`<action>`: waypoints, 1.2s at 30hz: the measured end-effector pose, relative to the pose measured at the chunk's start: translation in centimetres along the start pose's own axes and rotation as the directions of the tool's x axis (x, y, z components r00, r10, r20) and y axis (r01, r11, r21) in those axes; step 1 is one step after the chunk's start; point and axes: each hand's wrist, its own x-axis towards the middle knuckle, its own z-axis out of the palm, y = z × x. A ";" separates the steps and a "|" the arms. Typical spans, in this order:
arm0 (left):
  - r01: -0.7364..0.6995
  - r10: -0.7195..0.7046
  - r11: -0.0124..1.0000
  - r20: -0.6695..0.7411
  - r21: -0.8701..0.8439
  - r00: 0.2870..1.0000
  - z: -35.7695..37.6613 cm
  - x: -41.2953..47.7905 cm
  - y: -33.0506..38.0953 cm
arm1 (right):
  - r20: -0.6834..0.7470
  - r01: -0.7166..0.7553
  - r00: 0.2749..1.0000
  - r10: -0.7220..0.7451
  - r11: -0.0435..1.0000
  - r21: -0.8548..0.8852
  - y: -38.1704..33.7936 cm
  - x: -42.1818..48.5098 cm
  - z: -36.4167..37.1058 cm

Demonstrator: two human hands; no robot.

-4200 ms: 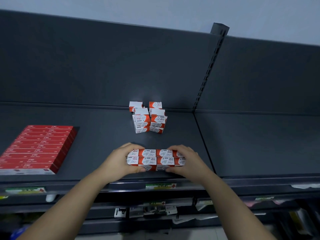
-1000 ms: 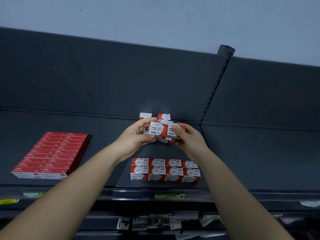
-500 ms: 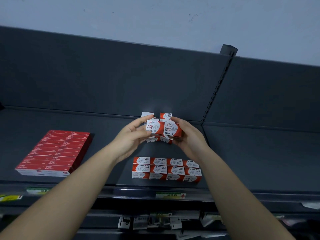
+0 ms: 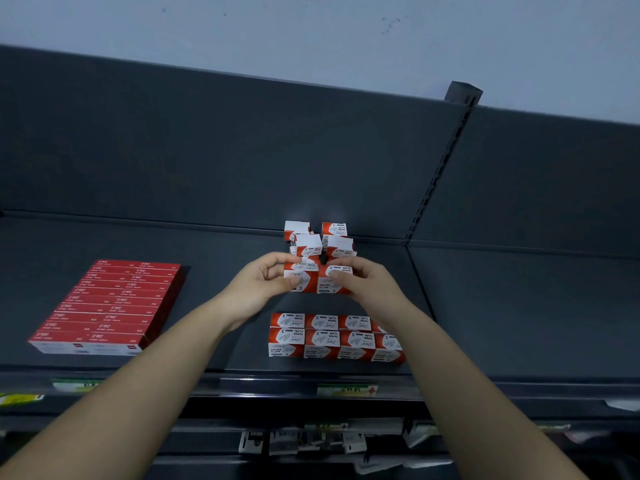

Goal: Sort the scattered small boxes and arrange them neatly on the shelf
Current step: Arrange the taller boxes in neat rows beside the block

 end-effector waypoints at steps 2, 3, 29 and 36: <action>0.000 0.000 1.000 -0.003 0.006 1.000 -0.3 0.1 -0.3 | 0.003 0.014 1.000 -0.013 0.997 -0.079 0.1 0.0 0.1; 0.004 -0.004 1.000 -0.005 0.017 1.000 -0.4 0.2 -0.5 | 0.008 0.020 1.000 -0.019 0.993 -0.118 0.1 0.0 0.1; 0.119 -0.143 0.982 0.160 0.149 0.977 -2.1 0.0 -4.6 | 0.257 0.040 0.946 0.198 0.713 -0.700 1.8 0.1 1.2; 0.073 -0.112 0.980 0.210 0.183 0.971 -2.6 -0.1 -5.2 | 0.253 0.053 0.949 0.188 0.697 -0.715 1.7 -0.4 1.3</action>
